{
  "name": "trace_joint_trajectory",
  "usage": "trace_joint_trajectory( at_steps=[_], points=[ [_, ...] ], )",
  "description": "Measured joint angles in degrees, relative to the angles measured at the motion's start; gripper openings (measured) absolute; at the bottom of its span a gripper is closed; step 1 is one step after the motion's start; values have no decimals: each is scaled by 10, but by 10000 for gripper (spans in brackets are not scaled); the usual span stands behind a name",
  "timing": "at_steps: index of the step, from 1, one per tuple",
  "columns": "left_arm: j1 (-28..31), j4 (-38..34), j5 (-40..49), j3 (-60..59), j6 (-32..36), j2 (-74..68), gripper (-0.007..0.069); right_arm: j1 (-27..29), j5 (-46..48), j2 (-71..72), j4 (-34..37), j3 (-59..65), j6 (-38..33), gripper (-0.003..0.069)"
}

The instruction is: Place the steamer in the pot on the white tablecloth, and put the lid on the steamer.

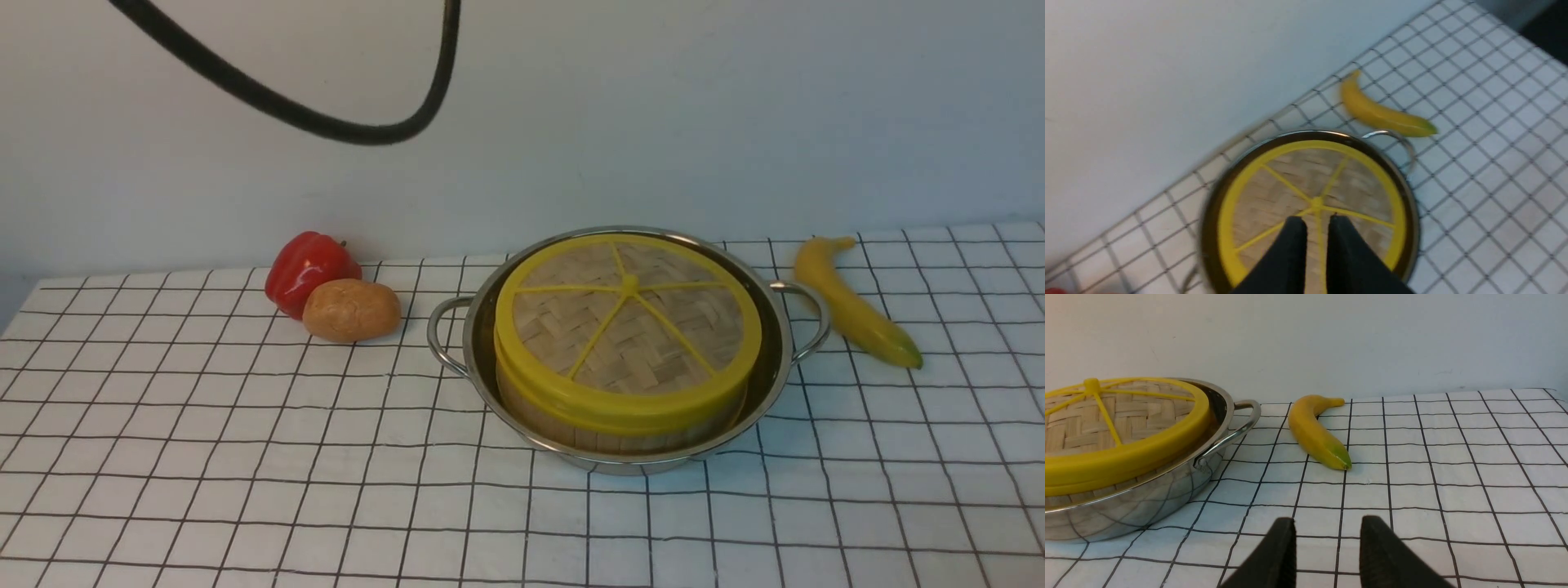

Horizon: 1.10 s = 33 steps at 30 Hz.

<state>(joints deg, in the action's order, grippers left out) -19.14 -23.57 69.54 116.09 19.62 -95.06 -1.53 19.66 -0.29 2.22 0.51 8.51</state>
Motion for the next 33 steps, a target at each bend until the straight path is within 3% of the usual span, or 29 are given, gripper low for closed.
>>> trace_joint_trajectory(
  at_steps=[5,13,17,22,27,33],
  points=[
    [0,-86,-6,0,6,-1,85,0,0,0,0,0,1,242],
    [0,-97,-153,0,7,-1,96,0,0,0,0,0,2,242],
    [28,-56,-198,0,5,-1,96,0,0,0,0,0,2,242],
    [69,7,-171,-26,-2,32,96,0,0,0,0,0,2,242],
    [116,120,-168,-170,-6,217,96,0,0,0,0,0,2,242],
    [175,199,-211,-374,-58,434,96,0,0,0,0,0,2,242]
  ],
)
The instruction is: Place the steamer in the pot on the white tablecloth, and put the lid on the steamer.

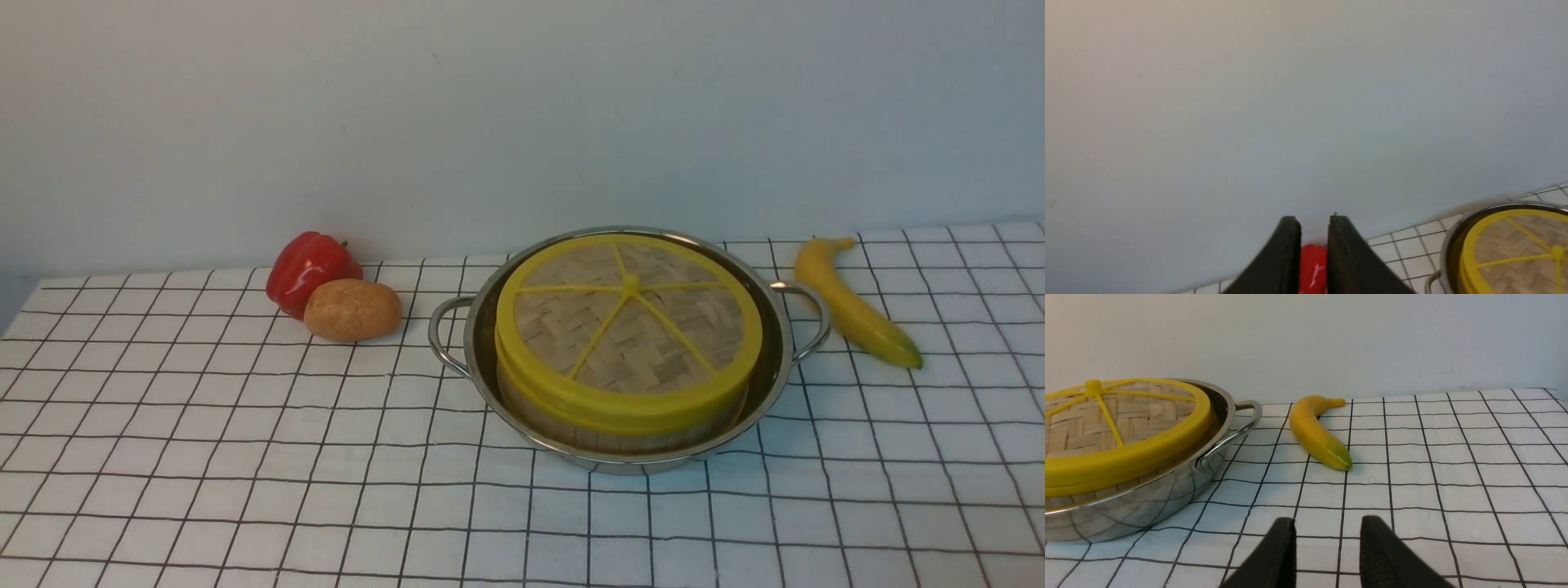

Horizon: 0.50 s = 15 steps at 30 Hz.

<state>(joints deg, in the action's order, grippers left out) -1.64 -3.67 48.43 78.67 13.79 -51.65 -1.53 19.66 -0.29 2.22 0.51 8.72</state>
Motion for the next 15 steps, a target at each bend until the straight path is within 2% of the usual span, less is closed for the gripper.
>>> trace_joint_trajectory(
  at_steps=[5,6,7,15],
  points=[
    [26,16,-49,-223,-24,143,101,0,0,0,0,0,0,242],
    [26,16,-52,-232,-25,152,102,0,0,0,0,0,0,242],
    [26,16,-76,-309,-33,181,106,0,0,0,0,0,0,242],
    [26,26,-285,-640,-76,324,109,0,0,0,0,0,-1,242]
  ],
)
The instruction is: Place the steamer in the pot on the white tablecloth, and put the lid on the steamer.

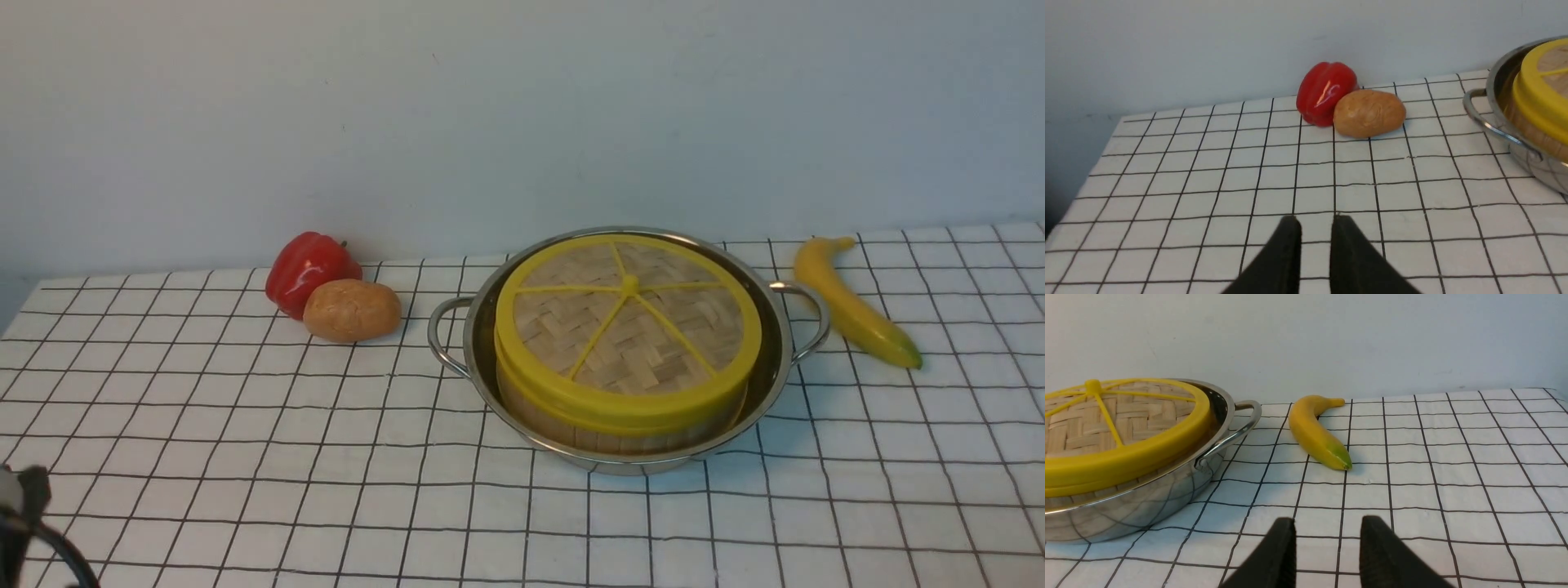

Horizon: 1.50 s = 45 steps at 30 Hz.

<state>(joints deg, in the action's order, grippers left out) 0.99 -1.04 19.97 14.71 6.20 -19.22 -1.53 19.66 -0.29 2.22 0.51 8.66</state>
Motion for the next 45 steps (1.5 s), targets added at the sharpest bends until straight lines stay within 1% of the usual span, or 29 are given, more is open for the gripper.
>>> trace_joint_trajectory(
  at_steps=[1,2,6,8,9,12,22,45],
  points=[
    [0,0,-4,-6,-1,0,109,0,0,0,0,0,0,242],
    [0,0,-25,-42,-11,27,115,0,0,0,0,0,0,242],
    [0,1,-34,-94,-20,95,117,0,0,0,0,0,0,242],
    [0,5,-20,-106,-22,131,117,0,0,0,0,0,0,242],
    [0,10,0,-109,-22,158,117,0,0,0,0,0,0,242],
    [0,18,31,-111,-24,188,117,0,1,0,0,0,0,242],
    [0,28,43,-111,-19,193,118,0,0,0,0,0,0,242],
    [0,30,43,-111,-16,193,149,0,0,0,0,0,0,242]
  ],
)
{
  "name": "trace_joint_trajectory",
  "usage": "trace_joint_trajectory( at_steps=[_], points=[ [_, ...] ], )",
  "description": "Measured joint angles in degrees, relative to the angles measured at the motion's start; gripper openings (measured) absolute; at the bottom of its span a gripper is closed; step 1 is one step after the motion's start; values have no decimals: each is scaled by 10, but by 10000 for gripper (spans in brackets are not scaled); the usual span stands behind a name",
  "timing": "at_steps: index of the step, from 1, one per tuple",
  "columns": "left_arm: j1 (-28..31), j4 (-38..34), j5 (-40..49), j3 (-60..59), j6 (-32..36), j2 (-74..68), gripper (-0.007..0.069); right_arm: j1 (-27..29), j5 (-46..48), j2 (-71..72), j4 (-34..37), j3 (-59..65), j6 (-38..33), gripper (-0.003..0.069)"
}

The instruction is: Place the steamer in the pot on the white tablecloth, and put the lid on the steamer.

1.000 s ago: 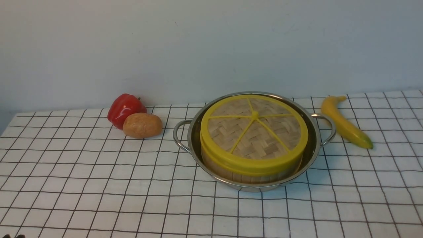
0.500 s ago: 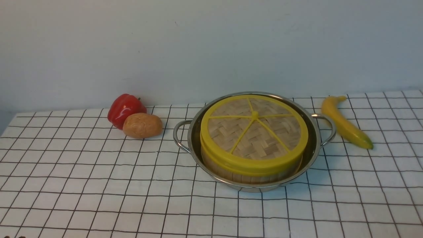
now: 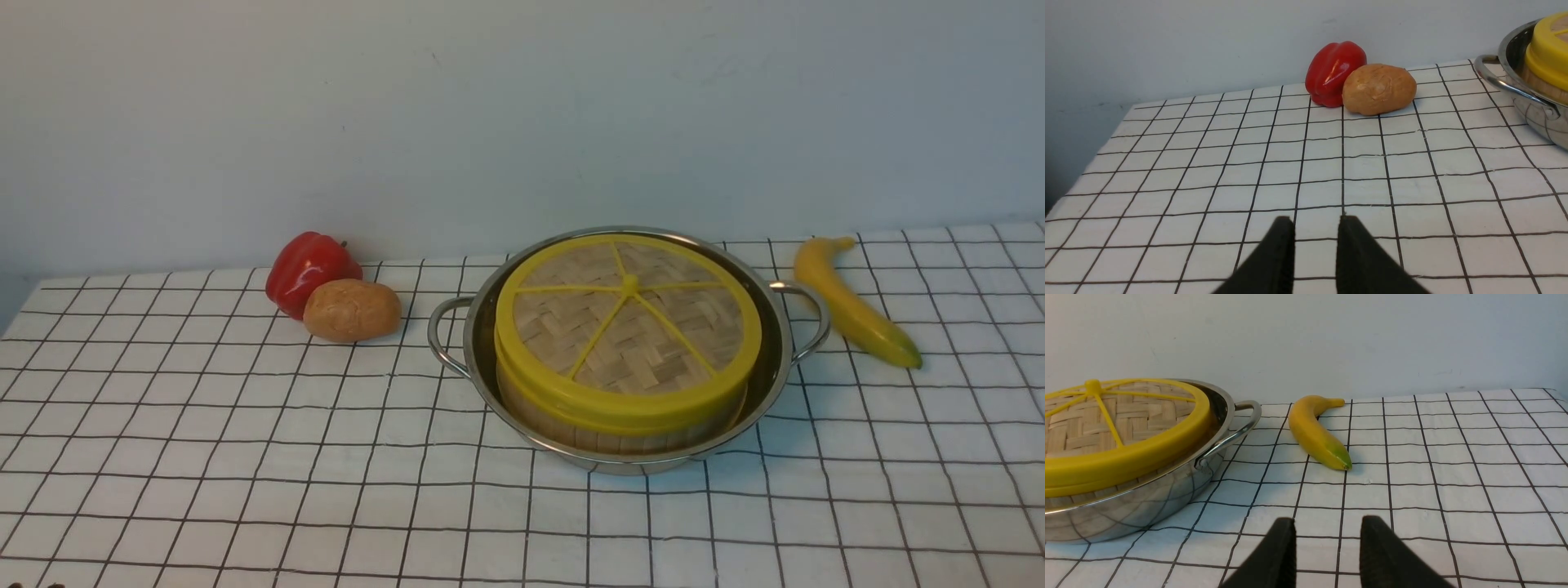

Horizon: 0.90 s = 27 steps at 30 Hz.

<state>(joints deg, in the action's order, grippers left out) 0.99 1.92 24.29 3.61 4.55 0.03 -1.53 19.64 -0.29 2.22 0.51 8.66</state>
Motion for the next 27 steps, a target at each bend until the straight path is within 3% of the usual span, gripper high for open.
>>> trace_joint_trajectory(
  at_steps=[27],
  points=[
    [0,0,0,0,1,0,202,0,0,0,0,0,1,242]
  ],
)
